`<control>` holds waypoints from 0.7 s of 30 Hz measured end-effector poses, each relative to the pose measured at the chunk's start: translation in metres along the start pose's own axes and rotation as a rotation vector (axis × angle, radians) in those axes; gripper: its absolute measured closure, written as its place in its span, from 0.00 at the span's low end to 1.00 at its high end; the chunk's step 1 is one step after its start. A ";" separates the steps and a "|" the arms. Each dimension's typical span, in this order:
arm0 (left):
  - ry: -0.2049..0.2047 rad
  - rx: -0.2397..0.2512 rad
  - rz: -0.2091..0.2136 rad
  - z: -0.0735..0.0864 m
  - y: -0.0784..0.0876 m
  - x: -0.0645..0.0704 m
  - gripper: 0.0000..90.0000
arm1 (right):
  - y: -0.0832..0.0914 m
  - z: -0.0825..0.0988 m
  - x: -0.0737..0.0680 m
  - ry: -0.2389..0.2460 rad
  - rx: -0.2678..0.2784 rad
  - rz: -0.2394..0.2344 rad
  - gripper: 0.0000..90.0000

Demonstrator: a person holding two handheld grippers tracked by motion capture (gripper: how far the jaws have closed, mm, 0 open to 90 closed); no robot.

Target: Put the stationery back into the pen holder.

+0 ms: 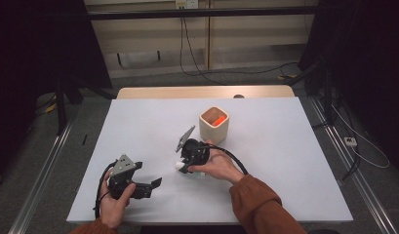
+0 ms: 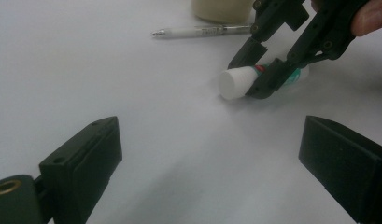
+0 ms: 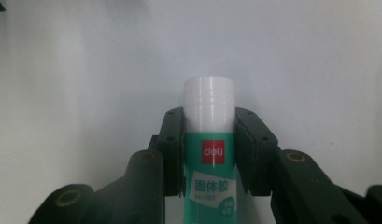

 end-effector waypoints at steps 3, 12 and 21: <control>0.001 -0.002 -0.002 0.000 0.000 0.000 0.07 | 0.005 0.001 0.001 -0.014 0.027 0.003 0.74; 0.000 -0.002 -0.001 0.000 0.000 0.000 0.07 | 0.027 0.000 0.000 -0.012 0.146 0.034 0.74; 0.001 -0.003 -0.001 0.000 0.000 0.000 0.07 | 0.053 0.002 0.005 -0.055 0.279 0.057 0.74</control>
Point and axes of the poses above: each handheld gripper's, and its own axes: y roughly backward along the jaws, z roughly out of its underside, x roughly to its right, the point moved 3 cm from there along -y, roughly forward along the jaws, and after that the axes turned 10 degrees about x, right-handed, at the moved point
